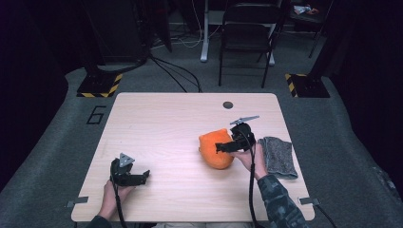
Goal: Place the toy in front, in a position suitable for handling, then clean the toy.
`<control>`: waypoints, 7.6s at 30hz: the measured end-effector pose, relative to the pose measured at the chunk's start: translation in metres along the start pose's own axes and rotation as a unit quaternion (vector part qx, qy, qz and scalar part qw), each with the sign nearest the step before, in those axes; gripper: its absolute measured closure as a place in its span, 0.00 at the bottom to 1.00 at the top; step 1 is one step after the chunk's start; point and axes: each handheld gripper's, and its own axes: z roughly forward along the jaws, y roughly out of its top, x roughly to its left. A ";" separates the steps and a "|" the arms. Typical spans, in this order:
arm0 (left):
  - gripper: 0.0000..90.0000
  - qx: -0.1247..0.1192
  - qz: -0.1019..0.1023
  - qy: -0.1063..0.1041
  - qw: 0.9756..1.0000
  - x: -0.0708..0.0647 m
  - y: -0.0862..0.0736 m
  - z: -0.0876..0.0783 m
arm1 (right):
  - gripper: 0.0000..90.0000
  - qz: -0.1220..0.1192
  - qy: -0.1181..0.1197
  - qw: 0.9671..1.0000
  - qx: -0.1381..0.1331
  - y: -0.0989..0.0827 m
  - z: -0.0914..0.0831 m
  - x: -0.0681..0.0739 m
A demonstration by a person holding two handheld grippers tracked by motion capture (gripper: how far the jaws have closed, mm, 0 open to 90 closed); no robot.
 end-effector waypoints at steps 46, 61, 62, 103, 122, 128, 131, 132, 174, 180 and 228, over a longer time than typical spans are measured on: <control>0.06 0.000 -0.001 0.001 1.000 0.000 0.000 0.000 | 0.73 -0.078 0.056 0.995 -0.031 0.002 0.011 -0.013; 0.06 -0.001 0.000 0.002 1.000 0.000 0.000 0.000 | 0.59 -0.165 0.067 0.984 0.014 0.009 0.033 -0.025; 0.06 -0.001 0.000 0.002 1.000 0.000 -0.001 -0.001 | 0.56 -0.163 0.067 0.984 0.018 0.009 0.032 -0.026; 0.06 -0.003 -0.002 0.003 1.000 -0.001 -0.001 -0.001 | 0.71 0.049 0.001 0.999 -0.021 -0.012 0.023 -0.023; 0.06 -0.003 -0.002 0.003 1.000 -0.001 -0.001 -0.001 | 0.71 -0.127 0.107 0.986 0.009 0.021 0.016 -0.019; 0.06 -0.002 0.000 0.003 1.000 -0.001 -0.001 -0.001 | 0.67 -0.160 0.086 0.982 0.050 0.023 0.039 -0.018; 0.06 -0.002 0.000 0.003 1.000 -0.001 -0.001 -0.001 | 0.53 -0.156 0.071 0.984 0.042 0.023 0.043 -0.021; 0.06 -0.002 -0.001 0.002 1.000 -0.001 -0.001 -0.001 | 0.49 -0.155 0.064 0.985 0.039 0.023 0.043 -0.021; 0.07 -0.042 0.052 -0.051 0.996 -0.057 0.069 0.000 | 0.07 0.005 -0.127 0.991 -0.042 -0.092 -0.077 -0.080; 0.08 -0.051 0.081 -0.066 0.993 -0.080 0.082 0.012 | 0.07 0.022 -0.137 0.990 -0.040 -0.094 -0.077 -0.088; 0.58 -0.064 0.120 -0.171 0.976 -0.135 0.111 0.061 | 0.06 0.085 -0.185 0.978 0.043 -0.121 -0.023 -0.146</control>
